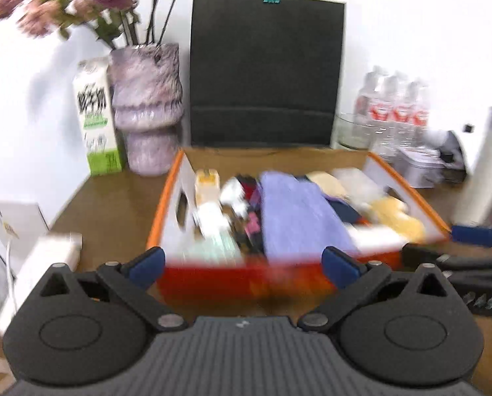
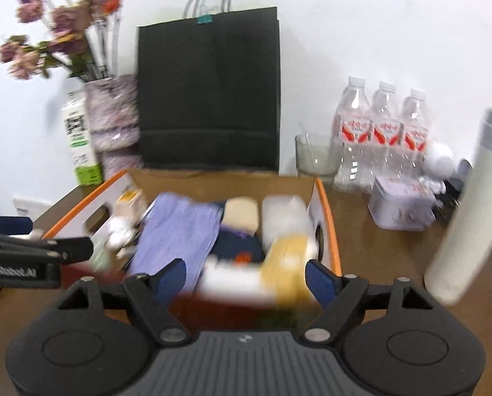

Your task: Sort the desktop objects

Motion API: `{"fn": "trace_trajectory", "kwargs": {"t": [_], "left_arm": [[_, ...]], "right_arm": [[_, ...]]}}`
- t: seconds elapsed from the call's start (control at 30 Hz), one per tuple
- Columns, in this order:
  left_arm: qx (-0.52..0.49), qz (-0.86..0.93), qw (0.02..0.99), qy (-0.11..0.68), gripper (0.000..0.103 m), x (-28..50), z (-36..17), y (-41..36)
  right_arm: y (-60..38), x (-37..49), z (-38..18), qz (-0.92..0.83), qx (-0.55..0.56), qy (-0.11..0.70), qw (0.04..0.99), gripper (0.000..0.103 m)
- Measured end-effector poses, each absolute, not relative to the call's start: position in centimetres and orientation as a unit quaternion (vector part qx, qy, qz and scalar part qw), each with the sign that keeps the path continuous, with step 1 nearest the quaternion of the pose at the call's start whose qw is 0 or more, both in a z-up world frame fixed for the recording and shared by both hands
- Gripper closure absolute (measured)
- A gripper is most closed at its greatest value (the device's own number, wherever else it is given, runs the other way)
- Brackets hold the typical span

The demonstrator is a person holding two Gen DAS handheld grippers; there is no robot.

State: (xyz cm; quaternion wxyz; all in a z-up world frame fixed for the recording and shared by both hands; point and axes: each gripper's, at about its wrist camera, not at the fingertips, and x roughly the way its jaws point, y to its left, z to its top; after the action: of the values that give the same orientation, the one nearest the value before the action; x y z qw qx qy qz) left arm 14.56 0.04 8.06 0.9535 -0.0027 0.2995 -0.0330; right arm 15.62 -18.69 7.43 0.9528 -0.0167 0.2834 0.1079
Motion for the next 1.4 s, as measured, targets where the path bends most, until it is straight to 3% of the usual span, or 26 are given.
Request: {"fn": "trace_trajectory", "kwargs": {"t": [0.17,0.47,0.7,0.83,1.4], "left_arm": [[-0.018,-0.036,0.946,0.321,0.000,8.3,6.1,-0.2],[-0.008,-0.026,0.937,0.348,0.000,1.5,2.4,-0.3],[0.007,-0.012,0.936,0.352,0.000,-0.1,0.3,-0.2],[0.012,-0.013,0.938,0.346,0.000,-0.3,0.1,-0.2],[0.004,-0.002,0.939,0.345,0.000,-0.4,0.2,0.4]], "right_arm": [[-18.6,8.3,5.4,0.117,-0.040,0.291,0.949,0.017],[-20.3,0.8,1.7,0.109,-0.023,0.320,0.941,0.013],[-20.4,-0.3,0.4,0.090,-0.034,0.330,0.939,0.011],[-19.6,-0.3,0.0,0.085,-0.043,0.339,0.936,0.000],[-18.5,-0.5,-0.3,0.084,-0.020,0.343,0.935,0.000]]}}
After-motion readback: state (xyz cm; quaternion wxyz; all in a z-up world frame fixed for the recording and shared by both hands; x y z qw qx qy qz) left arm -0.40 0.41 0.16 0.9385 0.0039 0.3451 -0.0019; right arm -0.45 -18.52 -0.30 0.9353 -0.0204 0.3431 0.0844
